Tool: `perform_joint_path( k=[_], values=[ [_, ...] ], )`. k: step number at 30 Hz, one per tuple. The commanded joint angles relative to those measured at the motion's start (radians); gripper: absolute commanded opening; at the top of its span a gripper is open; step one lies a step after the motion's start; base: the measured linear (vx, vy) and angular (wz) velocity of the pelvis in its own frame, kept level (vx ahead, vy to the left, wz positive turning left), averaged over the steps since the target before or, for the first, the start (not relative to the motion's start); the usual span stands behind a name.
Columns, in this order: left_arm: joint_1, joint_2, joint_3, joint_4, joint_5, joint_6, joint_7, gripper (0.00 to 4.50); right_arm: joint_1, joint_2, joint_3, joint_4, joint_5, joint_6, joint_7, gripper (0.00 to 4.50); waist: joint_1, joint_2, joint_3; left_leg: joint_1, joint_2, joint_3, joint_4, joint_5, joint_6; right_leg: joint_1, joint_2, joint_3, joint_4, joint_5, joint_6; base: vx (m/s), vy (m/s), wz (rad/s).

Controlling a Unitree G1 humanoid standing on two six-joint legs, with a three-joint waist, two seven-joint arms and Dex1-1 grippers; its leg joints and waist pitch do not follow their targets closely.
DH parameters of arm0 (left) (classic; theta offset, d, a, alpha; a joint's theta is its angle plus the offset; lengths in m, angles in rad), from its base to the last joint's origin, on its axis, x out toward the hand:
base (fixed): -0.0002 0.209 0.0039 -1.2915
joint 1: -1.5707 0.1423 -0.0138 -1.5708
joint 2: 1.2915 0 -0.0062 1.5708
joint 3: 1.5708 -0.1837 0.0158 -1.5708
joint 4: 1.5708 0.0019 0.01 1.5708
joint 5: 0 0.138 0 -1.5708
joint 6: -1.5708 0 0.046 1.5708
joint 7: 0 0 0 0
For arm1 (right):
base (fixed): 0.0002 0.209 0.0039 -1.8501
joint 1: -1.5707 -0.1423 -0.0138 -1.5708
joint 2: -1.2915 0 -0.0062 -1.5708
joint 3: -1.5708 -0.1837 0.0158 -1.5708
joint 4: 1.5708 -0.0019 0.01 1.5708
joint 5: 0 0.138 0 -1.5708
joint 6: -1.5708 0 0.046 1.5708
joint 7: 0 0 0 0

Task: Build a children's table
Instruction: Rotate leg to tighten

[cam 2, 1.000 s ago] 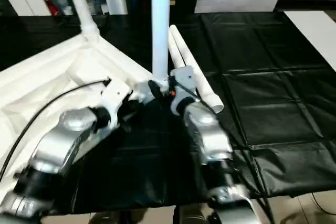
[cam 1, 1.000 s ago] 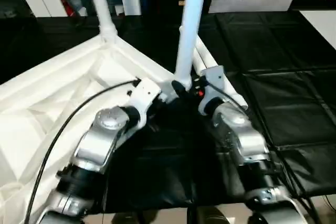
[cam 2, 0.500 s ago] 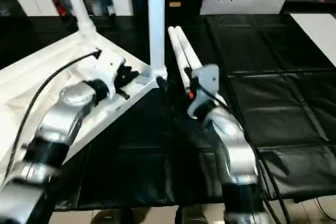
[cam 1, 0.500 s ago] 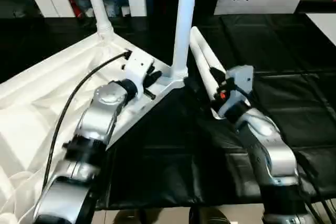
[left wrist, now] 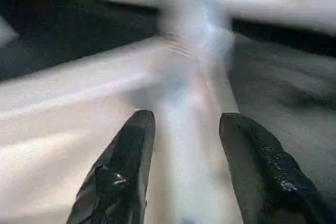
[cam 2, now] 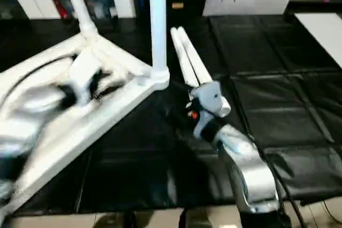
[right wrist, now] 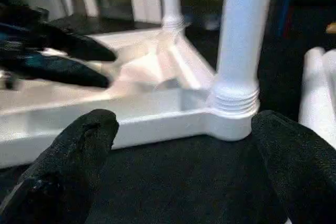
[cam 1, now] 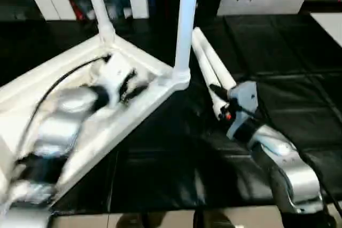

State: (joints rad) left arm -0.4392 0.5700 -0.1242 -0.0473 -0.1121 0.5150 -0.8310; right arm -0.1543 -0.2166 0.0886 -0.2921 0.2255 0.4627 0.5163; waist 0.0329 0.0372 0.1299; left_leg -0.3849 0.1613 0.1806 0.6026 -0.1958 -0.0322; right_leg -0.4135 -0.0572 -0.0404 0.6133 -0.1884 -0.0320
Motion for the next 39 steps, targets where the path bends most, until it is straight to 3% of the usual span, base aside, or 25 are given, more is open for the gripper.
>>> perform_joint_path(
  k=[1,6,9,10,12,15,16,18,21,22,23,25,27,29,32,33,34,35,37,38,39],
  values=[
    [0.022,0.033,-0.027,-0.086,-0.06,0.06,-0.085,2.22,0.006,-0.017,0.011,-0.025,0.014,0.022,0.028,4.5,-0.002,0.014,-0.074,0.024,0.065,-0.027,-0.078,-0.139,0.029,0.051,-0.08,0.052,-0.063,-0.102,-0.254,0.0,0.0,0.0],
    [0.053,0.1,-0.059,-0.137,-0.092,0.103,-0.179,2.22,0.024,-0.058,0.028,-0.055,0.033,0.042,0.073,4.5,0.0,0.017,-0.065,0.025,0.063,-0.028,-0.085,-0.198,0.008,0.049,-0.08,0.053,-0.072,-0.201,-0.218,0.0,0.0,0.0],
    [0.059,0.143,-0.088,-0.148,-0.073,0.129,-0.208,2.22,0.035,-0.077,0.03,-0.067,0.039,0.045,0.085,4.5,-0.004,0.017,-0.066,0.025,0.06,-0.028,-0.084,-0.191,0.004,0.05,-0.079,0.054,-0.073,-0.194,-0.208,0.0,0.0,0.0],
    [0.06,0.156,-0.101,-0.149,-0.062,0.142,-0.21,2.22,0.039,-0.082,0.031,-0.071,0.041,0.048,0.088,4.5,-0.004,0.022,-0.067,0.024,0.06,-0.028,-0.083,-0.184,0.007,0.049,-0.079,0.054,-0.072,-0.187,-0.208,0.0,0.0,0.0],
    [0.062,0.169,-0.115,-0.155,-0.063,0.167,-0.218,2.22,0.045,-0.089,0.03,-0.075,0.043,0.052,0.093,4.5,-0.005,0.017,-0.068,0.023,0.059,-0.029,-0.082,-0.172,0.009,0.052,-0.08,0.053,-0.072,-0.182,-0.21,0.0,0.0,0.0],
    [0.06,0.178,-0.138,-0.151,-0.058,0.199,-0.217,2.22,0.05,-0.095,0.029,-0.08,0.046,0.055,0.095,4.5,-0.006,0.02,-0.069,0.024,0.06,-0.028,-0.08,-0.161,0.013,0.051,-0.079,0.052,-0.072,-0.173,-0.218,0.0,0.0,0.0],
    [0.051,0.181,-0.166,-0.119,-0.029,0.208,-0.202,2.22,0.055,-0.099,0.033,-0.083,0.047,0.056,0.093,4.5,-0.004,0.031,-0.071,0.024,0.059,-0.03,-0.079,-0.154,0.013,0.052,-0.079,0.052,-0.069,-0.161,-0.221,0.0,0.0,0.0],
    [0.03,0.164,-0.182,-0.063,0.017,0.194,-0.158,2.22,0.058,-0.1,0.036,-0.086,0.047,0.058,0.092,4.5,-0.006,0.023,-0.071,0.023,0.058,-0.028,-0.079,-0.151,0.016,0.053,-0.076,0.051,-0.07,-0.147,-0.22,0.0,0.0,0.0],
    [-0.027,0.109,-0.188,0.064,0.098,0.16,-0.038,2.22,0.062,-0.102,0.041,-0.089,0.044,0.058,0.091,4.5,-0.004,0.026,-0.067,0.026,0.057,-0.027,-0.078,-0.182,0.015,0.049,-0.077,0.052,-0.08,-0.202,-0.213,0.0,0.0,0.0],
    [-0.047,0.094,-0.19,0.101,0.121,0.158,0.002,2.22,0.062,-0.102,0.041,-0.089,0.043,0.058,0.09,4.5,-0.003,0.024,-0.064,0.027,0.056,-0.028,-0.079,-0.217,0.007,0.051,-0.078,0.051,-0.086,-0.264,-0.199,0.0,0.0,0.0],
    [-0.063,0.077,-0.185,0.133,0.132,0.16,0.036,2.22,0.062,-0.102,0.042,-0.088,0.041,0.056,0.088,4.5,-0.003,0.022,-0.068,0.028,0.055,-0.031,-0.079,-0.231,-0.001,0.055,-0.08,0.051,-0.088,-0.309,-0.182,0.0,0.0,0.0],
    [-0.099,0.046,-0.178,0.194,0.154,0.135,0.105,2.22,0.061,-0.103,0.042,-0.084,0.038,0.051,0.081,4.5,-0.009,0.021,-0.063,0.016,0.052,-0.037,-0.083,-0.237,-0.005,0.061,-0.081,0.048,-0.091,-0.363,-0.154,0.0,0.0,0.0],
    [-0.13,0.018,-0.169,0.242,0.169,0.093,0.159,2.22,0.059,-0.105,0.04,-0.079,0.035,0.047,0.075,4.5,-0.011,0.02,-0.067,0.025,0.05,-0.036,-0.08,-0.248,-0.004,0.054,-0.08,0.05,-0.099,-0.401,-0.135,0.0,0.0,0.0],
    [-0.157,-0.029,-0.141,0.271,0.159,0.031,0.212,2.22,0.058,-0.105,0.034,-0.077,0.033,0.044,0.068,4.5,-0.009,0.026,-0.073,0.027,0.054,-0.036,-0.077,-0.225,0.003,0.053,-0.08,0.05,-0.098,-0.353,-0.153,0.0,0.0,0.0],
    [-0.164,-0.092,-0.087,0.275,0.108,-0.028,0.23,2.22,0.06,-0.101,0.025,-0.078,0.031,0.042,0.053,4.5,-0.008,0.023,-0.079,0.016,0.054,-0.034,-0.073,-0.165,0.02,0.061,-0.08,0.048,-0.086,-0.213,-0.199,0.0,0.0,0.0],
    [-0.158,-0.121,-0.051,0.254,0.072,-0.022,0.235,2.22,0.061,-0.099,0.023,-0.08,0.031,0.041,0.049,4.5,-0.004,0.023,-0.082,0.017,0.055,-0.034,-0.072,-0.153,0.025,0.062,-0.081,0.049,-0.083,-0.191,-0.205,0.0,0.0,0.0],
    [-0.116,-0.187,0.033,0.18,-0.004,-0.031,0.276,2.22,0.074,-0.08,0.013,-0.095,0.033,0.058,0.012,4.5,-0.002,0.027,-0.088,0.015,0.055,-0.032,-0.067,-0.122,0.034,0.064,-0.082,0.049,-0.074,-0.132,-0.232,0.0,0.0,0.0],
    [-0.101,-0.206,0.057,0.157,-0.022,-0.024,0.297,2.22,0.079,-0.074,0.009,-0.101,0.032,0.066,-0.004,4.5,-0.001,0.021,-0.093,0.01,0.059,-0.032,-0.064,-0.081,0.049,0.069,-0.085,0.048,-0.068,-0.058,-0.258,0.0,0.0,0.0],
    [-0.058,-0.228,0.079,0.113,-0.03,-0.065,0.337,2.22,0.089,-0.053,0.005,-0.108,0.021,0.08,-0.047,4.5,0.001,0.017,-0.099,0.004,0.056,-0.032,-0.059,-0.026,0.085,0.071,-0.081,0.045,-0.056,0.028,-0.272,0.0,0.0,0.0],
    [-0.019,-0.253,0.102,0.069,-0.038,-0.07,0.376,2.22,0.097,-0.028,-0.001,-0.11,0.018,0.098,-0.085,4.5,-0.002,0.009,-0.099,0.0,0.055,-0.03,-0.058,-0.024,0.104,0.071,-0.081,0.044,-0.058,0.028,-0.264,0.0,0.0,0.0],
    [-0.005,-0.264,0.112,0.054,-0.04,-0.069,0.393,2.22,0.099,-0.02,-0.001,-0.11,0.016,0.104,-0.098,4.5,-0.003,0.013,-0.097,-0.001,0.056,-0.03,-0.059,-0.027,0.106,0.071,-0.082,0.043,-0.058,0.017,-0.263,0.0,0.0,0.0]
  ],
)
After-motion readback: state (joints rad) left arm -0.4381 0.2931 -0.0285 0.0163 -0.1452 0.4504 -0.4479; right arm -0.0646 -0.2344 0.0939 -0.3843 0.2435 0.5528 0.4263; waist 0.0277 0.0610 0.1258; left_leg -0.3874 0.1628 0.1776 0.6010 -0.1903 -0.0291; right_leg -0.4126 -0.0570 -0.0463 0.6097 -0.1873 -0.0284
